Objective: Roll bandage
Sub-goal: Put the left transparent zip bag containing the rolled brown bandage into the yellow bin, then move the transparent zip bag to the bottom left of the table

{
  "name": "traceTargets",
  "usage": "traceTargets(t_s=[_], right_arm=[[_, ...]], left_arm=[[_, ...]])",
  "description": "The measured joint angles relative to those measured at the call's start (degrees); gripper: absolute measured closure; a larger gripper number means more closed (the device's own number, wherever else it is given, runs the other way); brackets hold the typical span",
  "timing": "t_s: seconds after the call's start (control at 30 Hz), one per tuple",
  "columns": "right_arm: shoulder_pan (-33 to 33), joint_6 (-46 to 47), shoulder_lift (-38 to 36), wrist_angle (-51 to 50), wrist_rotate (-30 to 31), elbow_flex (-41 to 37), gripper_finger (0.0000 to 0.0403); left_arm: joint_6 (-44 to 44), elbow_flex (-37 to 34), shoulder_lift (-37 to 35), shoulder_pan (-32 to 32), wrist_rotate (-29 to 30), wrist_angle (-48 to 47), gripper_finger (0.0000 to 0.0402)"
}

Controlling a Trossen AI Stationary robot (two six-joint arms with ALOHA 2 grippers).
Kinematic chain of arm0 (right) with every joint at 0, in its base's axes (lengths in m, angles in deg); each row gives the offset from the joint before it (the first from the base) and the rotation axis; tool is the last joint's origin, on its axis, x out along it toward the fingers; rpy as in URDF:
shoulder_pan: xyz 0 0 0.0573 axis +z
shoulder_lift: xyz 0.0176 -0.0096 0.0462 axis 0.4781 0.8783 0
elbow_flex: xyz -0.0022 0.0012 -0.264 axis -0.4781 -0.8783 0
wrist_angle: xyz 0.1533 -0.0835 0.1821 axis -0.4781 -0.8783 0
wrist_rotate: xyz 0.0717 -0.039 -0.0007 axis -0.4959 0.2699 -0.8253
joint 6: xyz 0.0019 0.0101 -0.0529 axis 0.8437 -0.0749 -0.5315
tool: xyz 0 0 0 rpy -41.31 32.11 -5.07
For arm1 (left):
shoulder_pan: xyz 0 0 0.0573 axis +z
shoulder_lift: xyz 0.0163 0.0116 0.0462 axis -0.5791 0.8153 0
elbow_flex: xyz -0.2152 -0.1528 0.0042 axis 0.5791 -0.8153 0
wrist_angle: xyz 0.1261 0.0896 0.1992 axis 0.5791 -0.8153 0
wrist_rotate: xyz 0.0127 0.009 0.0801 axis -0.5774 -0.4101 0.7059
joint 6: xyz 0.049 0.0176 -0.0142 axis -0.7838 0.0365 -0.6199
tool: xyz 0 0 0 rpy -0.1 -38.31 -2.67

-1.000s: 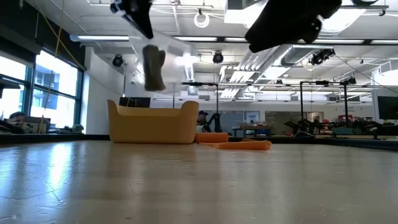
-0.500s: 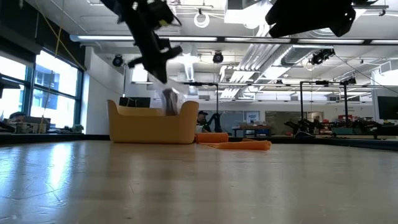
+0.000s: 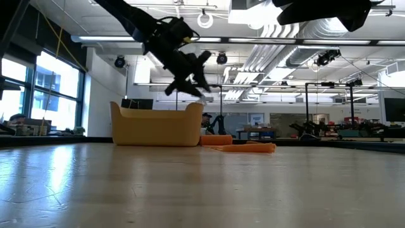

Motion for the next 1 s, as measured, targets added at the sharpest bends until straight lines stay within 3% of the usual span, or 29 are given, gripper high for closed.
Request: traceTargets(t_s=[0.13, 0.23, 0.37, 0.47, 0.6, 0.73, 0.87, 1.0], right_arm=[[0.02, -0.22, 0.0, -0.02, 0.0, 0.0, 0.0269], [0.24, -0.69, 0.0, -0.13, -0.02, 0.0, 0.0269], [1.18, -0.07, -0.51, -1.3, -0.81, 0.03, 0.027], [1.92, 5.89, -2.35, -7.62, -4.73, 1.87, 0.0275], [1.88, 14.82, -3.05, -19.47, -19.63, 7.28, 0.0291], [2.9, 17.87, -2.72, -22.13, -35.65, 8.48, 0.0307], [5.15, 39.61, -2.64, -37.6, -59.08, 8.52, 0.0321], [7.34, 55.49, -2.03, -49.41, -63.06, 7.5, 0.0335]], left_arm=[[-2.07, 0.07, -2.0, -0.89, -6.88, 2.38, 0.022], [-5.57, 0.07, -5.44, -1.73, -8.53, 1.32, 0.0211], [-13.45, 0.11, -11.47, -5.23, -6.32, -5.25, 0.0209], [-18.49, 0.07, -15.84, -11.2, -0.07, -12.93, 0.0212], [-19.73, -3.58, -20.51, -22.47, 11.8, -17.48, 0.0215], [-14.29, -11.09, -24.03, -34.84, 18.48, -17.13, 0.0215], [-5.03, -20.76, -25.07, -46.44, 26.32, -11.95, 0.0215], [3.16, -31.35, -24.48, -55.68, 33.12, 1.49, 0.0215]])
